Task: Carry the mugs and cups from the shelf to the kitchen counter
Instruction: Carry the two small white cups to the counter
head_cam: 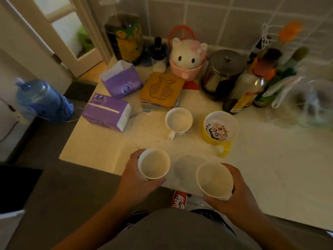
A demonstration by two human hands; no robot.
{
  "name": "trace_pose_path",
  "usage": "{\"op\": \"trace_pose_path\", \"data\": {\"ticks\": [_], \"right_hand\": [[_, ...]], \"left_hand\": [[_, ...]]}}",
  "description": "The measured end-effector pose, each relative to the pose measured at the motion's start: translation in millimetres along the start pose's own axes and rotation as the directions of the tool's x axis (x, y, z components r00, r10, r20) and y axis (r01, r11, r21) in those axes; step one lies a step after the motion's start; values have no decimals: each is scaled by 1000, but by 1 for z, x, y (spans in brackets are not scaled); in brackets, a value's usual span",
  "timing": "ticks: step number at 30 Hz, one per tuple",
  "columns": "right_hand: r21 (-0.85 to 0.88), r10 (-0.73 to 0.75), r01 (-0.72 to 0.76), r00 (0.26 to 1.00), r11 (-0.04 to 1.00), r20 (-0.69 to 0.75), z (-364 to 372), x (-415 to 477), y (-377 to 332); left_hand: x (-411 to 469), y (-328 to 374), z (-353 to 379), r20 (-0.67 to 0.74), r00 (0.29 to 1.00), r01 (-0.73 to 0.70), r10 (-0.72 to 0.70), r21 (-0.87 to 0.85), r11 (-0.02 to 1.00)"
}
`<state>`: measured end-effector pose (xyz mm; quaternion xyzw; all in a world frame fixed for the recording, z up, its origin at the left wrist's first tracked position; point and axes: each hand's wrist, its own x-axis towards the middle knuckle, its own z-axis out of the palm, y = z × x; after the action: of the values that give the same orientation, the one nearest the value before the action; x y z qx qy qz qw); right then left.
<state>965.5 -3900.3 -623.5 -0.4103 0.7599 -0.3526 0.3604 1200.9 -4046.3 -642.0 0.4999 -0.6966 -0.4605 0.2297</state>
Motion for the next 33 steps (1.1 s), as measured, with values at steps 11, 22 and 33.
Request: {"op": "trace_pose_path", "data": {"ticks": [11,22,33], "right_hand": [[-33,82,-84,995,996,-62,3,29,-5],[-42,98,-108,976,993,-195,8,25,-12],[-39,110,-123,963,992,-246,7,6,-12]], "left_hand": [[34,2,23,209,976,-67,58,37,997],[56,-17,29,264,951,-189,159,91,978],[63,-24,33,305,938,-203,165,99,974]]}}
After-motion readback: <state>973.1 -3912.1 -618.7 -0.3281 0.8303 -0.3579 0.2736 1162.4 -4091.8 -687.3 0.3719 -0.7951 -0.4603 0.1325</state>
